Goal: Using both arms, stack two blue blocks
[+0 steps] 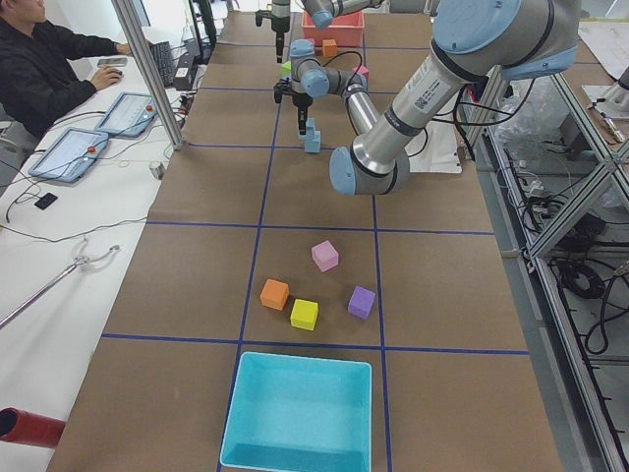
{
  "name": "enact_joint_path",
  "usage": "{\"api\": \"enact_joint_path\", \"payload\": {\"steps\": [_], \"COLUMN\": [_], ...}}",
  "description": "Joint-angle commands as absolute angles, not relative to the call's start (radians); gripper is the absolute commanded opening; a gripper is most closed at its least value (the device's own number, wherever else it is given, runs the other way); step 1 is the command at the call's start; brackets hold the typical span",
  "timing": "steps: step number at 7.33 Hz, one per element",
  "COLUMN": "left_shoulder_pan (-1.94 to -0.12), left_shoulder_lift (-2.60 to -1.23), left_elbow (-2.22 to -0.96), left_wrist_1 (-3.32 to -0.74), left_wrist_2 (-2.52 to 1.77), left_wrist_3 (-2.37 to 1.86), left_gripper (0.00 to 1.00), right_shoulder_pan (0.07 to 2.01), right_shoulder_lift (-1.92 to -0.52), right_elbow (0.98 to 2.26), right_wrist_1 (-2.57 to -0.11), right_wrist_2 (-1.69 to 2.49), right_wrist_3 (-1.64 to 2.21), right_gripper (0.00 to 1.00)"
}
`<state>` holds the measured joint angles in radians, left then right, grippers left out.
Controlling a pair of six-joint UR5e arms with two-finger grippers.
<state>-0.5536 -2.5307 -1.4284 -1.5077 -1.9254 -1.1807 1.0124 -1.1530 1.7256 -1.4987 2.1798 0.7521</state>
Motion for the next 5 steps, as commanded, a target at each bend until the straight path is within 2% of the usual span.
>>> {"api": "enact_joint_path", "payload": {"steps": [1,4,5], "left_shoulder_pan": [-0.549,-0.537,-0.537], "left_shoulder_lift": [-2.528,-2.517,-2.517], "left_elbow": [-1.428,-1.428,-1.430], "left_wrist_1": [-1.546,-1.565,-1.566], "left_wrist_2": [-1.927,-1.927,-1.925], "left_wrist_3": [-1.239,-1.243,-1.233], "left_gripper": [0.61,0.63,0.86], "right_shoulder_pan": [1.012,1.012,1.012], "right_shoulder_lift": [-1.154,-1.154,-1.154], "right_elbow": [1.727,1.726,1.726], "right_wrist_1": [-1.499,-1.499,-1.499], "right_wrist_2": [2.180,2.180,2.180], "right_wrist_3": [0.753,0.752,0.752], "right_gripper": [1.00,1.00,1.00]}}
